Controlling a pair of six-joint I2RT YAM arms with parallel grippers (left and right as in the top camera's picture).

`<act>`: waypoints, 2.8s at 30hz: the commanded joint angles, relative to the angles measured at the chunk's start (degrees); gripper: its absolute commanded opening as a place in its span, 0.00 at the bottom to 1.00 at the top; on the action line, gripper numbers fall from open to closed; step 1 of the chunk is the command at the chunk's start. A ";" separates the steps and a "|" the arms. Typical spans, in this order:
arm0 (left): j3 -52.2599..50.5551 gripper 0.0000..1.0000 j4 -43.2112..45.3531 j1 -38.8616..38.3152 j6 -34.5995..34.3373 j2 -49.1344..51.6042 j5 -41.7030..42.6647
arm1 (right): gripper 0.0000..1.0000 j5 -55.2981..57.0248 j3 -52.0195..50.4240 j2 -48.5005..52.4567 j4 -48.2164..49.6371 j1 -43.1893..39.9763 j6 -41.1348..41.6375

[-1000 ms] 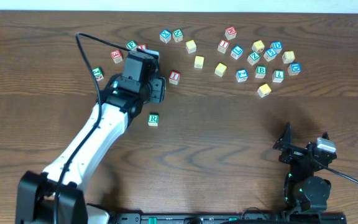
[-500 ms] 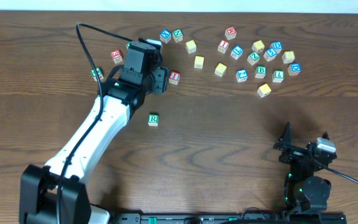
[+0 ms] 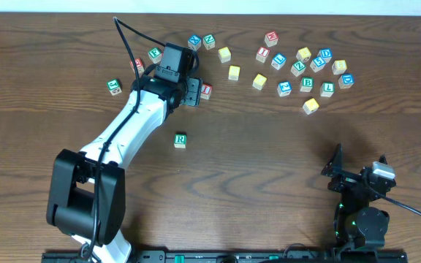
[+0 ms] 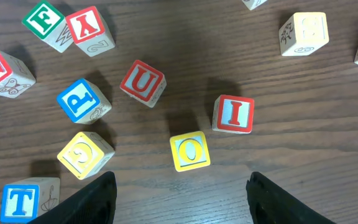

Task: Spell out ROBOT
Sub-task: 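Raise the left gripper and move it toward the yellow O block, then lower the open left gripper down around the yellow O block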

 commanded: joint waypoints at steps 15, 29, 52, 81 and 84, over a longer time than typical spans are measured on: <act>2.14 0.66 -0.13 0.37 -1.79 5.51 -0.31 | 0.99 0.68 -0.04 -0.13 -0.22 0.81 0.83; 2.14 0.63 0.50 0.35 -1.79 6.99 -0.28 | 0.99 0.68 -0.04 -0.13 -0.24 0.81 0.83; 2.12 0.63 1.97 0.35 -3.34 7.39 0.94 | 0.99 0.68 -0.04 -0.13 -0.24 0.81 0.83; 2.12 0.58 5.35 0.24 -3.28 11.72 0.98 | 0.99 0.68 -0.04 -0.13 -0.24 0.81 0.83; 2.12 0.59 5.46 0.24 -3.28 11.72 1.01 | 0.99 0.68 -0.04 -0.13 -0.22 0.81 0.83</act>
